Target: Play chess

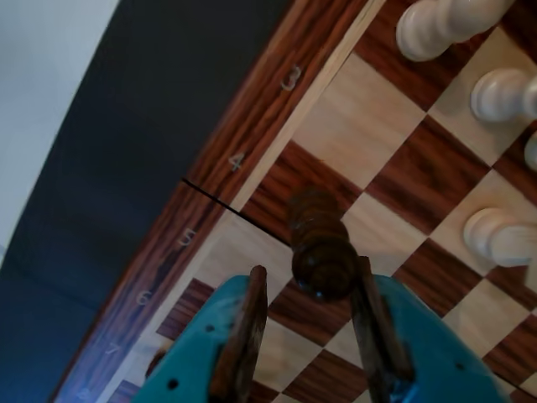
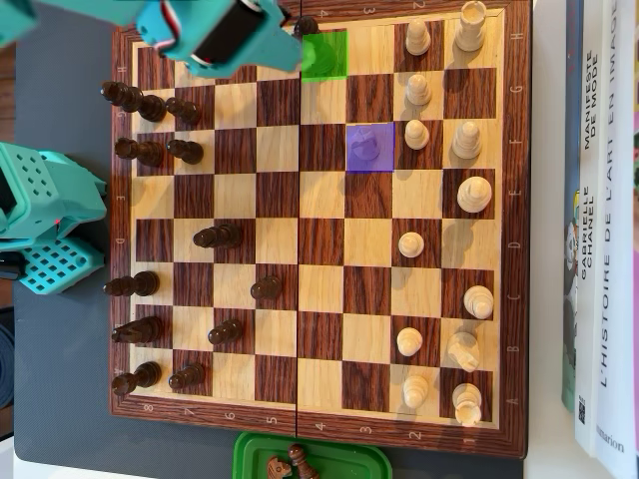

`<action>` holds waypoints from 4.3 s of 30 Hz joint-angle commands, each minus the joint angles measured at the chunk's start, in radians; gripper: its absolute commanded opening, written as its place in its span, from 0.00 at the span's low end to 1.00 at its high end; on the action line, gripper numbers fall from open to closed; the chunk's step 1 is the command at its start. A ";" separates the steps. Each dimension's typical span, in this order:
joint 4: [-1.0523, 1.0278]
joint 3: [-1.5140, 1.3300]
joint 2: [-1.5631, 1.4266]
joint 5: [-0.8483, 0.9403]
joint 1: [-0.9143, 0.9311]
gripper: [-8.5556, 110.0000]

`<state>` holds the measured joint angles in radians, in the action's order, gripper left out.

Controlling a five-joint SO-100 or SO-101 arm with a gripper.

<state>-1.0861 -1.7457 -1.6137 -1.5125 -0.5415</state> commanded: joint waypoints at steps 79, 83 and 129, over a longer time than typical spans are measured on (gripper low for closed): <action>0.061 0.049 0.026 -0.003 0.018 0.20; 0.061 0.057 0.051 0.005 0.018 0.20; -0.201 0.057 -0.330 0.006 0.138 0.10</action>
<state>-1.2671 -1.7349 -1.8807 -1.5125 -0.4433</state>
